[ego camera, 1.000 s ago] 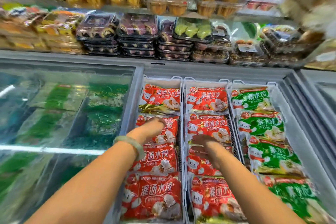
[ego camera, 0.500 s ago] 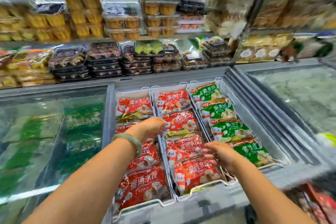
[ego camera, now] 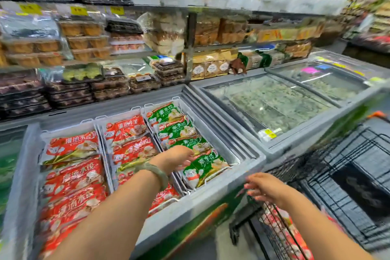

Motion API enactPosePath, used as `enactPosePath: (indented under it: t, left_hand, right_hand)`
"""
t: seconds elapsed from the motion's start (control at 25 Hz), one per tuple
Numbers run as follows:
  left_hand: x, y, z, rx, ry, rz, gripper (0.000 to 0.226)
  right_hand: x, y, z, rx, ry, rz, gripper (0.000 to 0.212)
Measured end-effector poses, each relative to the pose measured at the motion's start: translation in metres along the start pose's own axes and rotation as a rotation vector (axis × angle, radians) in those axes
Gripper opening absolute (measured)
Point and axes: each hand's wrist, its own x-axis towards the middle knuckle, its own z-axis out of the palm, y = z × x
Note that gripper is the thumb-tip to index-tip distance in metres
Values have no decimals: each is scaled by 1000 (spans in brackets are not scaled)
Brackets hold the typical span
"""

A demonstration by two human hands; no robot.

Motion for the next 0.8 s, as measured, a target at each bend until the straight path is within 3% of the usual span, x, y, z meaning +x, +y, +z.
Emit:
enactPosePath:
  t: [0.36,0.48,0.64,0.8]
  left_hand:
    - [31,57,188,114,-244,49,19]
    - [42,69,225,155,-318,2,22]
    - [74,75,255,251,-360,-46,23]
    - [123,93,283,354,-385,-65,33]
  right_hand:
    - [-41,114,-159,103,194,122,22]
    - [-42,148,-184,144,239,203,25]
    - [-33,174,-193,130,226,300,14]
    - [-7,186,-208,106,202,359,20]
